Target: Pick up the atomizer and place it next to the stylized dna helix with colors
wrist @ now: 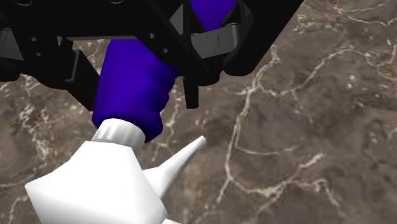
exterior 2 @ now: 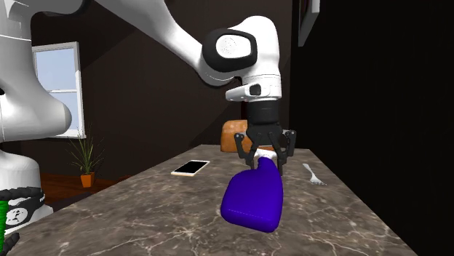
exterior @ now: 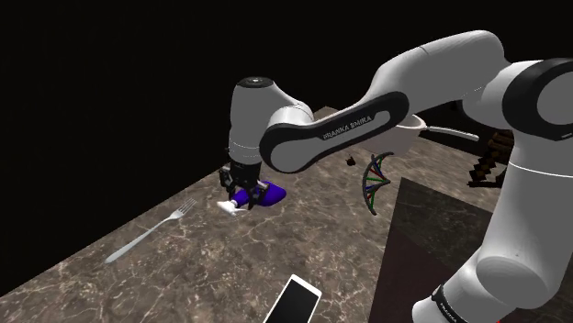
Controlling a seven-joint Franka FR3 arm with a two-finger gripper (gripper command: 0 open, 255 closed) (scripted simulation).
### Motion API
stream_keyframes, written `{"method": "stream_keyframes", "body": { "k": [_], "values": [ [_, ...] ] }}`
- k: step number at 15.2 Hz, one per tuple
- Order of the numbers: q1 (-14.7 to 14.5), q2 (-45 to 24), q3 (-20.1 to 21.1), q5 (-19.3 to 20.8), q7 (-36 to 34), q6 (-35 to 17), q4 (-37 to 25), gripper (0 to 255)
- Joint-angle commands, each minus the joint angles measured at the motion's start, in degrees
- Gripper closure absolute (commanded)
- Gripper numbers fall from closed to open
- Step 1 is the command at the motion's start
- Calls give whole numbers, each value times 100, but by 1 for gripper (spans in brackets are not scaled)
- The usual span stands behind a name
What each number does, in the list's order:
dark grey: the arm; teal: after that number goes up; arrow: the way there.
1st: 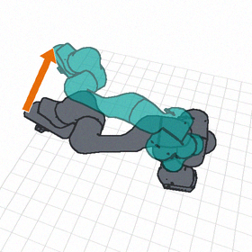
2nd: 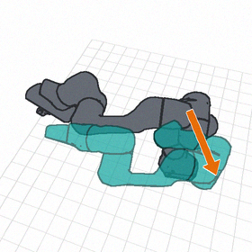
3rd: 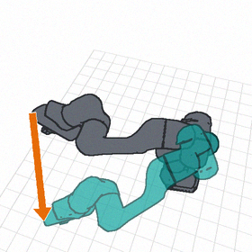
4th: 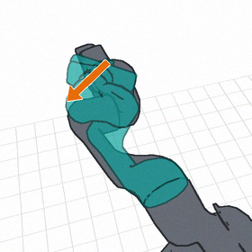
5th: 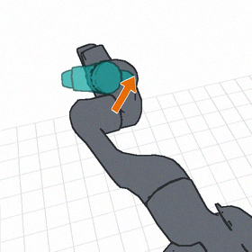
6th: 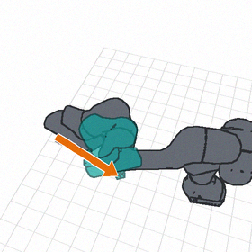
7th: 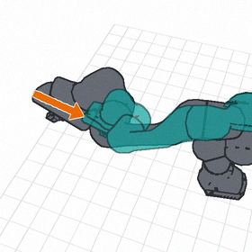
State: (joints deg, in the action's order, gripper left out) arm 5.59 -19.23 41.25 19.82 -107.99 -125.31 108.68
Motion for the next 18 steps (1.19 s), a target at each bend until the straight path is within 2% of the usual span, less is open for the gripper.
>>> {"method": "stream_keyframes", "body": {
  "k": [1,18],
  "values": [
    [31,74,34,-77,64,121,-68,255],
    [161,570,232,-580,444,1228,-835,255]
  ]
}}
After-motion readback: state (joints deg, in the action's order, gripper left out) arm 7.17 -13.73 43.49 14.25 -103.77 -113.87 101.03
